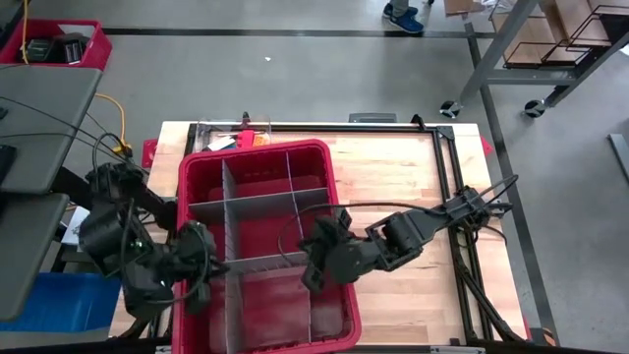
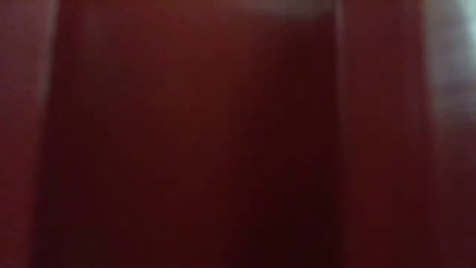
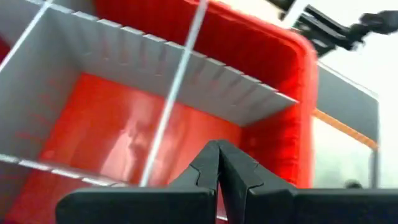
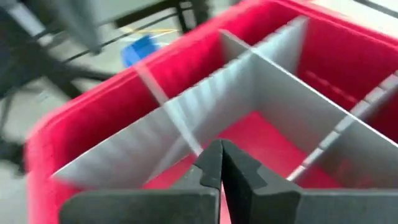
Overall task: Sort blocks
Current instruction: Assemble the bin divider into the red bin
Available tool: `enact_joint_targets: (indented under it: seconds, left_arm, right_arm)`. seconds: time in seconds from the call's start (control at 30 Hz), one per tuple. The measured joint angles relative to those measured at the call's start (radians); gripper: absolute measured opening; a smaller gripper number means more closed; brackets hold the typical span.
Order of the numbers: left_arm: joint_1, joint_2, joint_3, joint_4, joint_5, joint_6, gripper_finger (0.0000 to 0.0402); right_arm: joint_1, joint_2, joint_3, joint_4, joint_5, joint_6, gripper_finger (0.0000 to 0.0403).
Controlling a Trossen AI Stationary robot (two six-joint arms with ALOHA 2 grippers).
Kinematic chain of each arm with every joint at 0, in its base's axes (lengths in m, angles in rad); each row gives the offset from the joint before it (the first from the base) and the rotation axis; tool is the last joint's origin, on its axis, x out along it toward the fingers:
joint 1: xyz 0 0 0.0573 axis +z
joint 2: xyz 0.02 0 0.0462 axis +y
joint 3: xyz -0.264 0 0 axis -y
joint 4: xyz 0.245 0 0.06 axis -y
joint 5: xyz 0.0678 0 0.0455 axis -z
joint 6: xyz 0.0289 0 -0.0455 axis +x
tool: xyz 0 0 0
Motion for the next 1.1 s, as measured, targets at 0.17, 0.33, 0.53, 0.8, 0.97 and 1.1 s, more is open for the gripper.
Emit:
enact_joint_targets:
  seconds: [0.17, 0.33, 0.53, 0.8, 0.97, 1.1]
  left_arm:
    - [-0.050, -0.028, -0.210, -0.002, -0.031, -0.164, 0.0000]
    - [-0.100, -0.026, -0.364, 0.015, -0.028, -0.368, 0.0000]
    - [-0.140, -0.026, -0.433, 0.029, -0.076, -0.513, 0.0000]
    - [-0.140, -0.026, -0.403, 0.020, -0.063, -0.494, 0.0000]
    - [-0.140, -0.028, -0.307, 0.001, -0.093, -0.355, 0.0000]
    - [-0.140, -0.028, -0.245, 0.005, -0.101, -0.239, 0.0000]
  right_arm:
    - [0.001, 0.005, -0.097, -0.009, 0.057, 0.172, 0.0000]
    - [0.002, 0.006, -0.177, 0.007, 0.067, 0.284, 0.0000]
    - [0.007, -0.001, -0.230, 0.015, 0.084, 0.324, 0.0000]
    - [0.007, 0.005, -0.175, 0.017, 0.052, 0.217, 0.0000]
    - [0.017, 0.002, -0.034, 0.019, -0.084, 0.003, 0.0000]
    - [0.057, 0.003, -0.029, -0.041, -0.291, -0.050, 0.0000]
